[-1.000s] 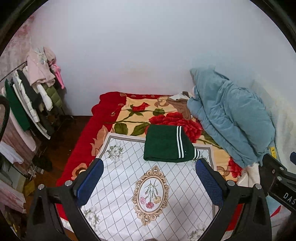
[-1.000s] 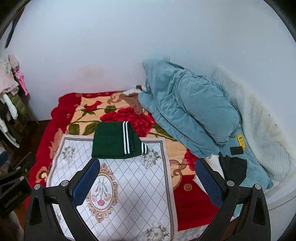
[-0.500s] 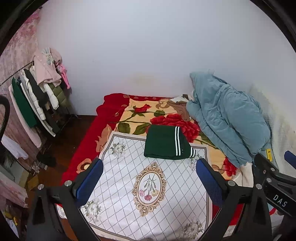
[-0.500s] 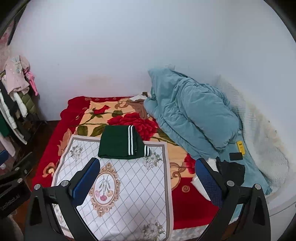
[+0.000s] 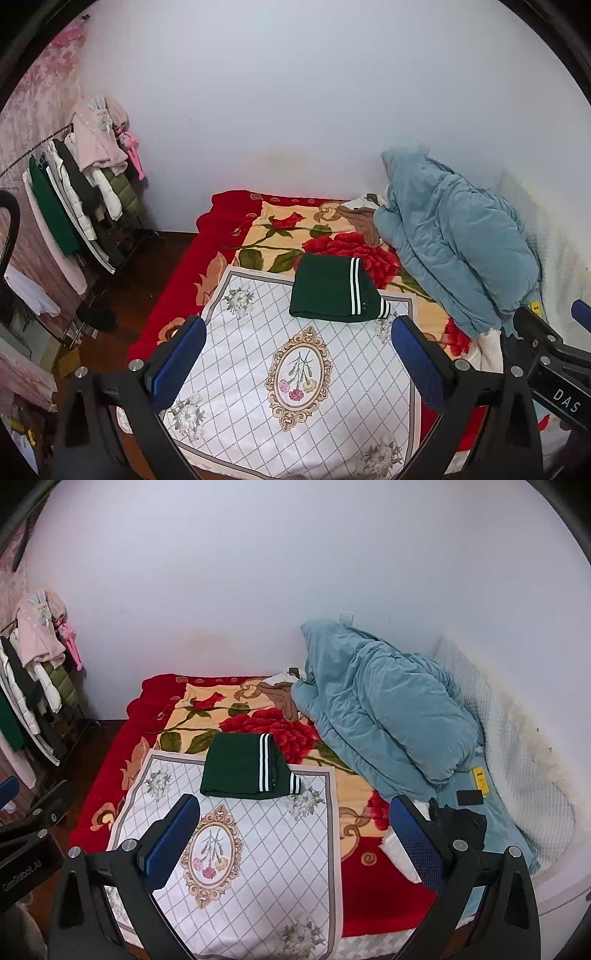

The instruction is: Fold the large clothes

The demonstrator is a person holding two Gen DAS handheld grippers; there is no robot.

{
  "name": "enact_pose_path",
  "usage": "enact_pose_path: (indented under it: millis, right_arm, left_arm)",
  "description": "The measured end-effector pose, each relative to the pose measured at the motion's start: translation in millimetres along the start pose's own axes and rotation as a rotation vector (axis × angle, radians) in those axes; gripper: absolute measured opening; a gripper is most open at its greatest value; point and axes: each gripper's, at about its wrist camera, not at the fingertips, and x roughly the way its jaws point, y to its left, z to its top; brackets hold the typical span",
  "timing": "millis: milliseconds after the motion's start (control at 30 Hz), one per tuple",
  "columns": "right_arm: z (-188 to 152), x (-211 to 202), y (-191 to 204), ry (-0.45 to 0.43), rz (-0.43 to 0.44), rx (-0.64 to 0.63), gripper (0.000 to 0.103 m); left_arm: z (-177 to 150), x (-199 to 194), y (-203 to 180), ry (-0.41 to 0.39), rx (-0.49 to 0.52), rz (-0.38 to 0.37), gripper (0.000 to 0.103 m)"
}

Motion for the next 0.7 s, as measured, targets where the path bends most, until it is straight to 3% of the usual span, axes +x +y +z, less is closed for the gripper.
enact_pose_path:
  millis: [700]
  right_arm:
    - [-2.1, 0.1, -8.5, -0.005, -0.006, -0.012, 0.103]
  left_arm:
    - [0.3, -0.8, -2.9, 0.011, 0.001, 0.006, 0.102]
